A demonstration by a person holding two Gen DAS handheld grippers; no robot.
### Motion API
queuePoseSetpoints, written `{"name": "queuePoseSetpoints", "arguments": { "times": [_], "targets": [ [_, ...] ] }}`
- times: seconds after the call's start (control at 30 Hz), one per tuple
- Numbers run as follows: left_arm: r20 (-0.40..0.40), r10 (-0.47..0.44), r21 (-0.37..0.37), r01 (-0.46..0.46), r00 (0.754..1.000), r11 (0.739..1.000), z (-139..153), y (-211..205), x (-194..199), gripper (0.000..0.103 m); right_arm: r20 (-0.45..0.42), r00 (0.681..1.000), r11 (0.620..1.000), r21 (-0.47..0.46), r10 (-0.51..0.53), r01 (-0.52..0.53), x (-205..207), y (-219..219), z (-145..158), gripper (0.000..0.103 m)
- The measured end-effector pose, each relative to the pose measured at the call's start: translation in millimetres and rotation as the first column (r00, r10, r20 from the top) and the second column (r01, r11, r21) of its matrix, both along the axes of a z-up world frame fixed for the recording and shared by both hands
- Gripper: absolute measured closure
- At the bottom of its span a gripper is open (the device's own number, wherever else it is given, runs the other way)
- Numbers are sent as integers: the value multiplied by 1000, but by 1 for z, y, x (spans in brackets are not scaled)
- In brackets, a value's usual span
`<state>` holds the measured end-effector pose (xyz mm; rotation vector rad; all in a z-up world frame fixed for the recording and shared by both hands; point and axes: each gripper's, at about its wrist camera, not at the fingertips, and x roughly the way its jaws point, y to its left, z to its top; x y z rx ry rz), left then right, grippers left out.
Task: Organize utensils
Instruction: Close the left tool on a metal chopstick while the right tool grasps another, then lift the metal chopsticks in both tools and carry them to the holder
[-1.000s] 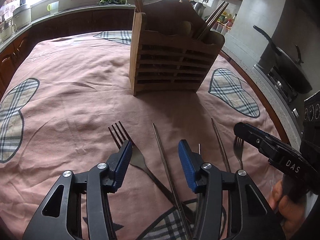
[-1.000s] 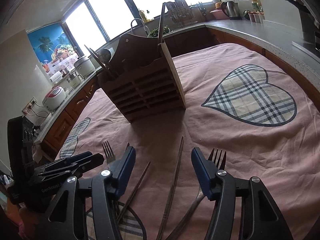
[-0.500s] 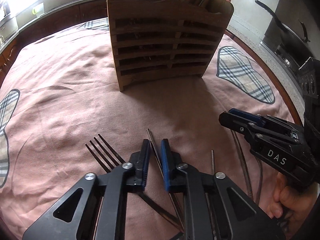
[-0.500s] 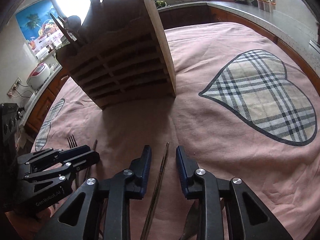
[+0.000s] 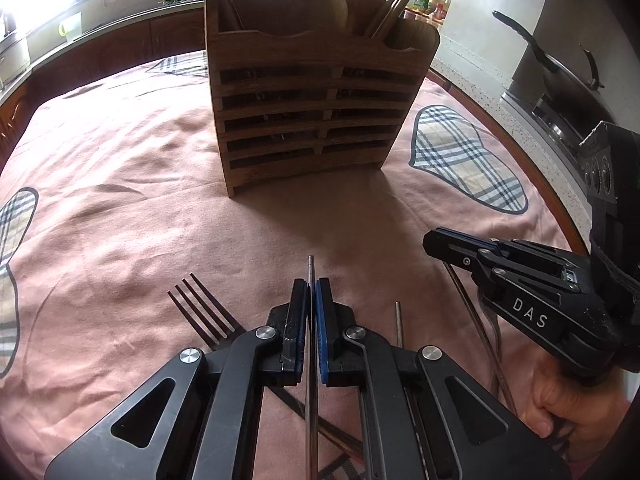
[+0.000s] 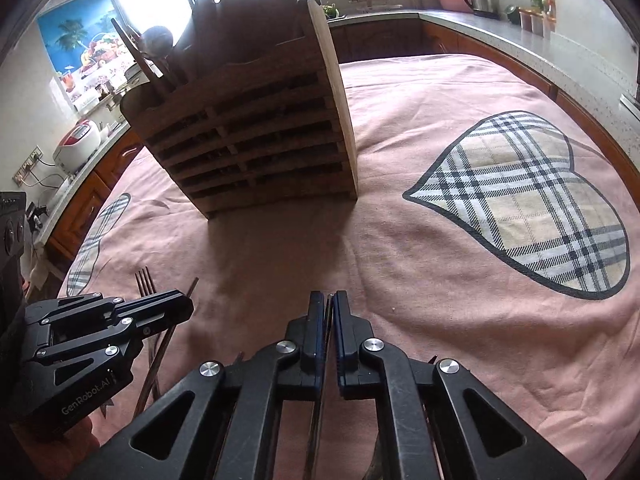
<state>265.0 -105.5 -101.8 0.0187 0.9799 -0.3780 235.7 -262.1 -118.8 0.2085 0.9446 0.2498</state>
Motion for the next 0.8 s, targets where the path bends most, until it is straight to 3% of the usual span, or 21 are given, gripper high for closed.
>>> {"name": "queuePoseSetpoints", "arguments": {
  "times": [0.37, 0.67, 0.8],
  "targets": [
    [-18, 26, -46, -27, 999, 999, 5, 17, -11, 99, 19, 1000, 999, 34, -4, 3, -7, 5, 14, 99],
    [-73, -4, 37, 7, 997, 999, -14, -2, 0, 99, -21, 1000, 1000, 9, -8, 8, -1, 10, -2, 99],
    [-75, -17, 66, 22, 997, 998, -15, -9, 4, 98, -48, 999, 1000, 0, 23, -23, -1, 12, -3, 94]
  ]
}}
